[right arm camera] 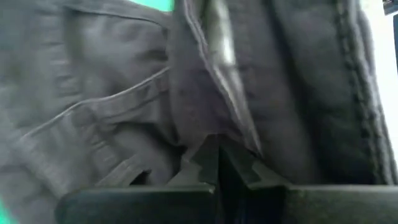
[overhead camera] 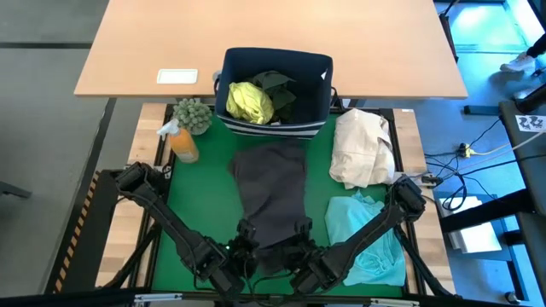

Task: Fold laundry
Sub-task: Fold the black shorts

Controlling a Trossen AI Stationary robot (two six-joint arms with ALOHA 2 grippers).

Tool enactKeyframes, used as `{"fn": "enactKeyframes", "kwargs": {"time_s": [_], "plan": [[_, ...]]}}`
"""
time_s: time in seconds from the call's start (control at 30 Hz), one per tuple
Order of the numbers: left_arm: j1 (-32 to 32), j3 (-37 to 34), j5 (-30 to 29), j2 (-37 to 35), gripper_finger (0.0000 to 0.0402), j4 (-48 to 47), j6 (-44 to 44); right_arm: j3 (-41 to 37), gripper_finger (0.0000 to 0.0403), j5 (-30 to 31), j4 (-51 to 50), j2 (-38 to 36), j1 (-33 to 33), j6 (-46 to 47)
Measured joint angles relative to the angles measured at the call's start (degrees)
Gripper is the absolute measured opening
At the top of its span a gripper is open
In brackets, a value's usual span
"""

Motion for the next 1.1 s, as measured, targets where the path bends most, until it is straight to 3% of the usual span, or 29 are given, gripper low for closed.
{"fn": "enactKeyframes", "kwargs": {"time_s": [0.17, 0.47, 0.67, 0.73, 0.83, 0.97, 1.1], "plan": [[0.0, 0.0, 1.3, 0.0, 0.0026, 3.0, 0.2, 0.0, 0.0001, -2.6, -1.0, 0.0, 0.1, 1.8], [-1.0, 0.0, 1.9, 0.0, 0.0111, 2.9, 1.7, 0.0, 0.0001, -3.5, -12.2, 0.0, 0.0, 12.3], [-1.9, 0.0, -4.6, 0.0, 0.0154, -2.4, -1.2, 0.0, 0.0001, -4.0, -15.7, 0.0, 1.7, 16.7], [-1.7, 0.0, -8.6, 0.0, 0.0159, -8.0, -7.0, 0.0, 0.0001, -4.5, -16.0, 0.0, 2.5, 17.4], [0.0, -0.5, -9.4, 0.0, 0.0159, -15.3, -14.9, 0.0, 0.0001, -5.7, -16.6, 0.0, 3.6, 17.8], [2.5, -4.7, -10.0, -0.9, 0.0146, -13.9, -15.9, 0.0, 0.0001, -7.9, -17.8, 0.0, 4.6, 17.8], [6.7, -12.9, -6.8, -3.2, 0.0128, -8.5, -16.6, 0.0, 0.0001, -12.2, -19.2, 0.0, 5.3, 17.5]]}}
